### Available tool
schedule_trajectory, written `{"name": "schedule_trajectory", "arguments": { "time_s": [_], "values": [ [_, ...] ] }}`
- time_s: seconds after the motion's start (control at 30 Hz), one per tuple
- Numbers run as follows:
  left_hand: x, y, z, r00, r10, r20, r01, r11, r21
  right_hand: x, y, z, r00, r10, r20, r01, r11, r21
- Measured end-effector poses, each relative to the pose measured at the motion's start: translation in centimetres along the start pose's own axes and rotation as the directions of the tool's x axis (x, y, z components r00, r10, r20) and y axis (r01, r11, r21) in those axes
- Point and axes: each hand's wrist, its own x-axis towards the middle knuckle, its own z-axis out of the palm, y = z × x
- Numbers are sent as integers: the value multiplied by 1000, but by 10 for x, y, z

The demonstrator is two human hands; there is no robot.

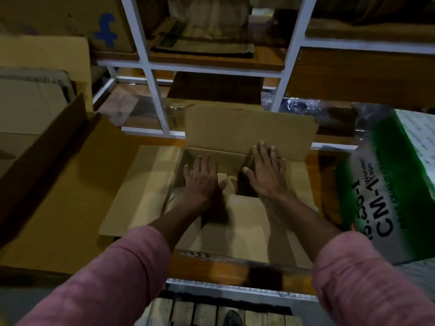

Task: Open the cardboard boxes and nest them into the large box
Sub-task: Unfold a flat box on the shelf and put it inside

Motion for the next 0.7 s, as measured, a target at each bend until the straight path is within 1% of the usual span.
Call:
{"name": "schedule_trajectory", "arguments": {
  "time_s": [0.1, 0.23, 0.33, 0.4, 0.47, 0.53, 0.63, 0.7],
  "values": [
    [31, 12, 5, 999, 25, -22, -25, 1000, -2, 26, 10, 5, 998, 13, 64, -11, 999, -34],
    [60, 21, 14, 999, 31, 34, -30, 999, -37, 50, 20, 8, 989, 27, 144, -25, 999, -21],
    [62, 21, 27, 996, 40, 75, -39, 999, -16, 54, 24, 11, 994, 21, 105, -20, 1000, -9],
    [60, 20, 31, 993, 28, 113, -22, 998, -55, 53, 25, 18, 998, 22, 53, -22, 1000, 9],
    [61, 19, 29, 991, 27, 129, -16, 997, -81, 52, 26, 25, 1000, 4, 1, -4, 1000, -21],
    [63, 15, 28, 989, 42, 140, -30, 996, -87, 53, 26, 27, 1000, -7, -8, 7, 999, -36],
    [60, 9, 24, 987, 59, 151, -52, 998, -46, 53, 25, 21, 996, 2, 84, 1, 999, -42],
    [55, 10, 14, 988, 38, 151, -35, 999, -23, 50, 22, 17, 990, -14, 140, 25, 997, -79]
  ]
}}
